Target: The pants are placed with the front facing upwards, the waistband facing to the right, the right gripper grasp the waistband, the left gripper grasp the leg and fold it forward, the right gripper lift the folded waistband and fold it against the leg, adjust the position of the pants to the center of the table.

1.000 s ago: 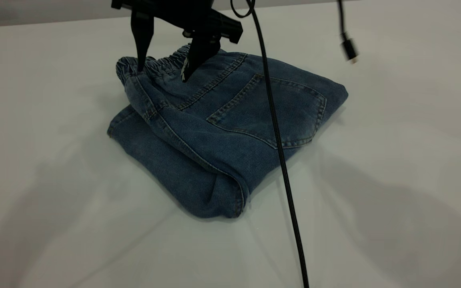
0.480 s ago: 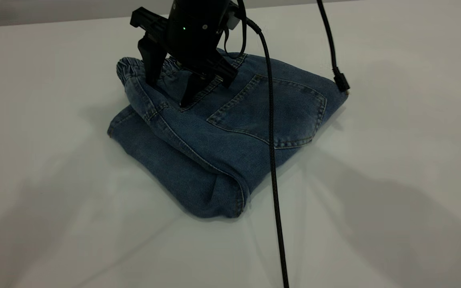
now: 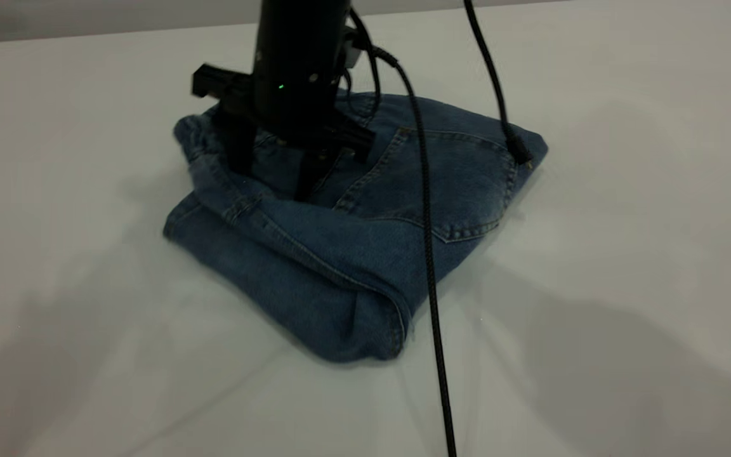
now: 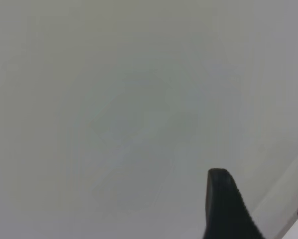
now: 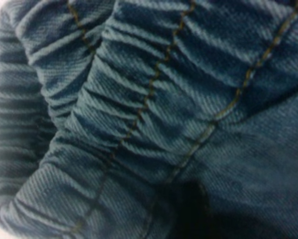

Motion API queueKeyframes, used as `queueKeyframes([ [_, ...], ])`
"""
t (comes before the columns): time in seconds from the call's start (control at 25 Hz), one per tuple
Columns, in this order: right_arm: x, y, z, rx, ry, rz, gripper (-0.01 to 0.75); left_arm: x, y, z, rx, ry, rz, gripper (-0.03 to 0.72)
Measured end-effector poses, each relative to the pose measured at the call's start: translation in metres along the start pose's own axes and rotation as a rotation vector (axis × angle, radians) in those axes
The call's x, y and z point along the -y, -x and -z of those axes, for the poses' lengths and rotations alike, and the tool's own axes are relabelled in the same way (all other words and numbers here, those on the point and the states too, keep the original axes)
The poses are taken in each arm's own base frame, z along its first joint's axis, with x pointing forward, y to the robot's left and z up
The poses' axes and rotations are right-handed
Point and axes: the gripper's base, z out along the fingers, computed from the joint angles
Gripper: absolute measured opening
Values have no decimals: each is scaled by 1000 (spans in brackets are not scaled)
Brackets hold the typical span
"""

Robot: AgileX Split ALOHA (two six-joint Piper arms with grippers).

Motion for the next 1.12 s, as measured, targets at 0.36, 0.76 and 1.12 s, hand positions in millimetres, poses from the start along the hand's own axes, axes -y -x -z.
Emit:
queueKeyframes([
  [0.36, 6, -12, -1, -101, -75, 268, 427, -1, 2, 3, 5, 3, 0, 333],
  [0.76, 20, -17, 2, -213, -199, 536, 426, -1, 2, 3, 5, 3, 0, 333],
  [1.12, 1, -19, 14, -166, -155, 730, 426, -1, 2, 3, 7, 5, 0, 333],
])
